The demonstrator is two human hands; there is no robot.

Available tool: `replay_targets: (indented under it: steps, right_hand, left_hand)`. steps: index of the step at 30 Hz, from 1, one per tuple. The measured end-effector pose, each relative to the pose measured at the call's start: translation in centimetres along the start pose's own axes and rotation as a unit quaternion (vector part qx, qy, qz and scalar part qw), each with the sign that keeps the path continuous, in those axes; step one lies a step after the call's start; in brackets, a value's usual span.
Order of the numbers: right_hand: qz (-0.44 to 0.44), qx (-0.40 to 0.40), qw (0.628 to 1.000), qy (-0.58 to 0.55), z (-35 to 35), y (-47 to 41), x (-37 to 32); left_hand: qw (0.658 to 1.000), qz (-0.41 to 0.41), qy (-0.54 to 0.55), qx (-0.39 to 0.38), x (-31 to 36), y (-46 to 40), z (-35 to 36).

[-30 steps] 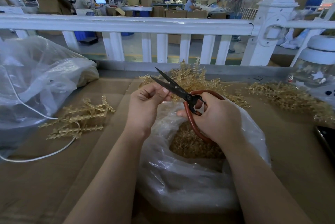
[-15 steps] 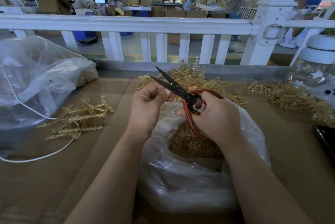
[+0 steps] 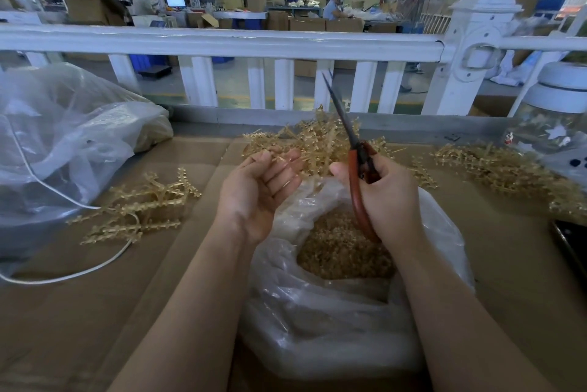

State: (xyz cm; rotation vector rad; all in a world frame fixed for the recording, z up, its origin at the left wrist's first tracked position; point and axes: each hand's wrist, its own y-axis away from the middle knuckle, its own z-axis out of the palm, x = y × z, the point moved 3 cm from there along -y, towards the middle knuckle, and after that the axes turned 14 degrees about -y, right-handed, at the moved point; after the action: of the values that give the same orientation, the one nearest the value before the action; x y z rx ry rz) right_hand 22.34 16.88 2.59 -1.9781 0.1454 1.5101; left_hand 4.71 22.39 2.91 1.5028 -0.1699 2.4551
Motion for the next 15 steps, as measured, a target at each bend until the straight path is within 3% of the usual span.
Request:
replay_targets:
  steps: [4,10,15]
  right_hand:
    - [0.058,0.013,0.996,-0.060,-0.2,-0.4,0.5]
    - [0.106,-0.050,0.978,-0.175,0.4,-0.3,0.1]
    - [0.110,-0.086,0.974,-0.180,0.9,-0.1,0.4]
  left_hand:
    - [0.998,-0.048,0.032,-0.022,-0.1,0.1,0.1]
    - [0.994,-0.073,0.042,-0.064,-0.2,0.4,0.5]
    - [0.992,-0.087,0.040,-0.079,-0.5,0.4,0.9]
